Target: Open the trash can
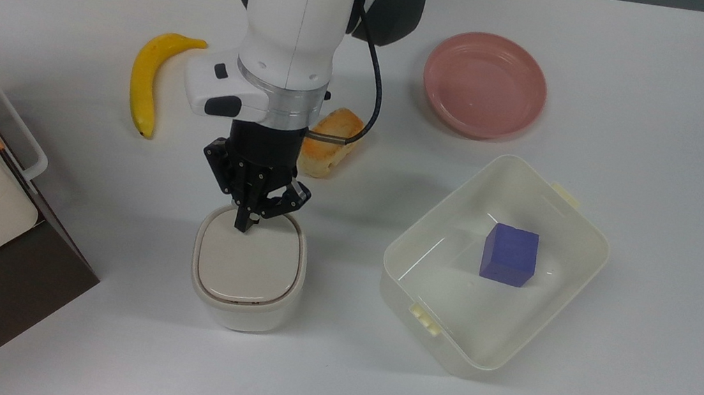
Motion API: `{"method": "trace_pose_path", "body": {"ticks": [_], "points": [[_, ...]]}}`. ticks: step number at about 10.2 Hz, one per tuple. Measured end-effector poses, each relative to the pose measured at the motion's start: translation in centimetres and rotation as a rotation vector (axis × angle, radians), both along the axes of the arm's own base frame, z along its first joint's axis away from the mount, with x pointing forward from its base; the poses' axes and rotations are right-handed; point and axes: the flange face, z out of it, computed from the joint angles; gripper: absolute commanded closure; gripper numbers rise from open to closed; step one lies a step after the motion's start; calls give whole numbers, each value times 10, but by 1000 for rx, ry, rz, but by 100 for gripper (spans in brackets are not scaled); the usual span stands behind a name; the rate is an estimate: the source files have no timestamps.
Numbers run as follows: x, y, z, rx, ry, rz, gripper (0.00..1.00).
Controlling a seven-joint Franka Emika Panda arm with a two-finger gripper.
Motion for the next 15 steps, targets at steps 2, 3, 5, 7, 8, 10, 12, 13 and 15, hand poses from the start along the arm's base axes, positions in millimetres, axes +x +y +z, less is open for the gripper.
{"method": "trace_pose_path", "body": {"ticks": [2,3,5,7,8,10,12,13,15], "points": [[1,0,-1,-3,0,1,100],[1,0,-2,-8,1,3,100],[1,0,-4,-51,4,21,100],[1,3,-7,-94,5,30,100],[1,6,-8,-113,4,31,100],[0,8,-8,-120,0,21,100],[1,7,-8,-104,-7,-9,100],[1,4,-6,-82,-14,-36,100],[2,-5,-2,-20,-21,-81,100]]}}
